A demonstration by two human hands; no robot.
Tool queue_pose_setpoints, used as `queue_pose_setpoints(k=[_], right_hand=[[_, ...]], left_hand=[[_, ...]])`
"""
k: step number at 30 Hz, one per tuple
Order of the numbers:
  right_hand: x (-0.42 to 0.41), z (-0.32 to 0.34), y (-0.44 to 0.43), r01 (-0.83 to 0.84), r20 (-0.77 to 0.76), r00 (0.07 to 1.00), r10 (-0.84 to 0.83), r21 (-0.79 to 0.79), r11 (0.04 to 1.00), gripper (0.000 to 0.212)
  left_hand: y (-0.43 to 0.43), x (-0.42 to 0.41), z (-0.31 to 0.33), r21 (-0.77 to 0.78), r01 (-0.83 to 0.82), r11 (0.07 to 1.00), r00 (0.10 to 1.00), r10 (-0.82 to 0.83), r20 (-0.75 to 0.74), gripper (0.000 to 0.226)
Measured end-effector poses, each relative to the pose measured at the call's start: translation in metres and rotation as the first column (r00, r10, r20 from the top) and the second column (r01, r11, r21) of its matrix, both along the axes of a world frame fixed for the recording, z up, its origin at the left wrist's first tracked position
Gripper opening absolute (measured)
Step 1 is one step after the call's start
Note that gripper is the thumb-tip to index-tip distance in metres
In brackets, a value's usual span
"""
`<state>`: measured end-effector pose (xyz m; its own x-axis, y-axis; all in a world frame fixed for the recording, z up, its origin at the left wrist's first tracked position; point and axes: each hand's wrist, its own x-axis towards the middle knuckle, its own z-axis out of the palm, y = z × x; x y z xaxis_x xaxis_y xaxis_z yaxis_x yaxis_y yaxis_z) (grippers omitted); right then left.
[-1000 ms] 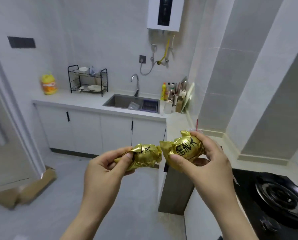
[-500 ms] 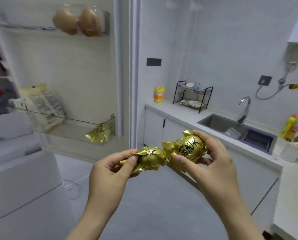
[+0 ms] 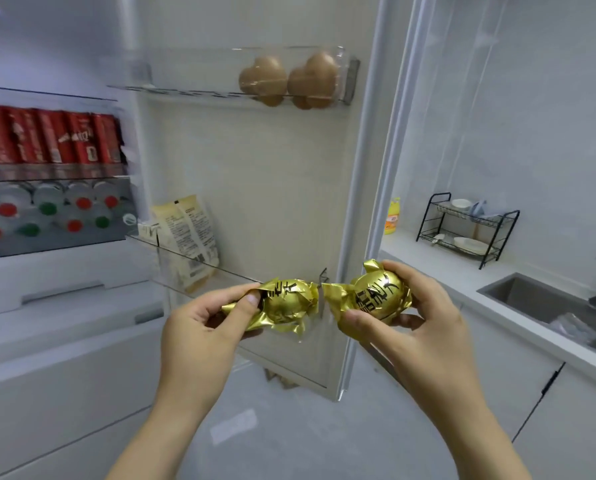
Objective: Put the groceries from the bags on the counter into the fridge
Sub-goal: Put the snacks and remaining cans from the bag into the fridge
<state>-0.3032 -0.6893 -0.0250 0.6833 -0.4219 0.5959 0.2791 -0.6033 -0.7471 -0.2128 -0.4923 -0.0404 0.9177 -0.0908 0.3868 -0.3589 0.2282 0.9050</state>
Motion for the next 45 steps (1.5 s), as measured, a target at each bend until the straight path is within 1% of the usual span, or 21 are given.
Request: queue_pose_setpoints(k=[4, 9, 11, 13, 15, 18, 23, 25, 28, 32, 34, 36, 39, 41, 42, 43, 44, 45], right_hand=[[0.041, 0.006, 0.018, 0.014, 0.016, 1.000, -0.014, -0.005, 1.000, 0.062], [0.074, 0.006, 0.032, 0.059, 0.007, 0.998, -0.059, 0.000, 0.998, 0.060], [0.082, 0.005, 0.035, 0.091, 0.006, 0.996, -0.091, 0.009, 0.996, 0.060], [0.088, 0.002, 0.038, 0.126, 0.011, 0.992, -0.126, 0.013, 0.992, 0.060], [0.094, 0.000, 0.039, 0.148, 0.005, 0.989, -0.148, 0.013, 0.989, 0.060], [0.099, 0.000, 0.039, 0.167, -0.017, 0.986, -0.167, 0.009, 0.986, 0.060], [0.108, 0.005, 0.034, 0.166, -0.039, 0.985, -0.166, -0.009, 0.986, 0.059], [0.112, 0.006, 0.032, 0.164, -0.047, 0.985, -0.165, -0.012, 0.986, 0.062], [0.118, 0.007, 0.032, 0.155, -0.069, 0.985, -0.157, -0.032, 0.987, 0.062], [0.125, 0.005, 0.028, 0.125, -0.130, 0.983, -0.128, -0.033, 0.992, 0.059], [0.128, 0.003, 0.025, 0.125, -0.175, 0.976, -0.131, -0.043, 0.991, 0.060], [0.133, 0.004, 0.022, 0.119, -0.232, 0.963, -0.137, -0.087, 0.989, 0.058], [0.143, 0.010, 0.019, 0.085, -0.334, 0.929, -0.156, -0.216, 0.973, 0.060], [0.148, 0.013, 0.018, 0.054, -0.402, 0.899, -0.170, -0.285, 0.957, 0.063], [0.151, 0.015, 0.017, 0.039, -0.436, 0.881, -0.182, -0.317, 0.947, 0.064], [0.153, 0.016, 0.017, 0.022, -0.468, 0.862, -0.195, -0.349, 0.937, 0.065], [0.154, 0.018, 0.018, 0.004, -0.497, 0.843, -0.205, -0.376, 0.927, 0.065], [0.156, 0.020, 0.018, -0.014, -0.519, 0.829, -0.209, -0.392, 0.920, 0.064]], left_hand=[[0.018, 0.049, 0.015, 0.000, -0.005, 1.000, 0.999, 0.005, 0.047, 0.018], [0.024, 0.107, 0.028, 0.060, 0.063, 0.996, 0.994, -0.068, 0.082, 0.019], [0.021, 0.129, 0.032, 0.129, 0.077, 0.989, 0.991, -0.090, 0.103, 0.021], [0.015, 0.148, 0.032, 0.251, 0.073, 0.965, 0.984, -0.111, 0.138, 0.021], [0.007, 0.163, 0.030, 0.396, 0.041, 0.917, 0.979, -0.117, 0.169, 0.021], [-0.002, 0.179, 0.023, 0.575, 0.026, 0.818, 0.977, -0.142, 0.157, 0.021], [-0.012, 0.188, 0.024, 0.711, -0.011, 0.703, 0.977, -0.143, 0.157, 0.008], [-0.015, 0.190, 0.025, 0.739, -0.029, 0.673, 0.979, -0.129, 0.156, 0.009], [-0.018, 0.195, 0.028, 0.787, -0.013, 0.617, 0.984, -0.134, 0.122, 0.009], [-0.023, 0.197, 0.031, 0.870, -0.013, 0.492, 0.985, -0.143, 0.096, 0.016], [-0.026, 0.195, 0.030, 0.913, -0.021, 0.408, 0.982, -0.161, 0.094, 0.019], [-0.027, 0.193, 0.030, 0.944, -0.030, 0.329, 0.979, -0.181, 0.094, 0.024], [-0.027, 0.193, 0.029, 0.958, 0.007, 0.287, 0.979, -0.195, 0.051, 0.037], [-0.027, 0.192, 0.028, 0.969, -0.011, 0.247, 0.979, -0.195, 0.060, 0.038], [-0.027, 0.191, 0.027, 0.970, -0.041, 0.238, 0.978, -0.189, 0.087, 0.036], [-0.027, 0.190, 0.026, 0.963, -0.080, 0.259, 0.977, -0.173, 0.127, 0.033], [-0.026, 0.190, 0.025, 0.943, -0.114, 0.312, 0.975, -0.147, 0.166, 0.030], [-0.025, 0.190, 0.024, 0.911, -0.136, 0.390, 0.975, -0.113, 0.194, 0.027]])
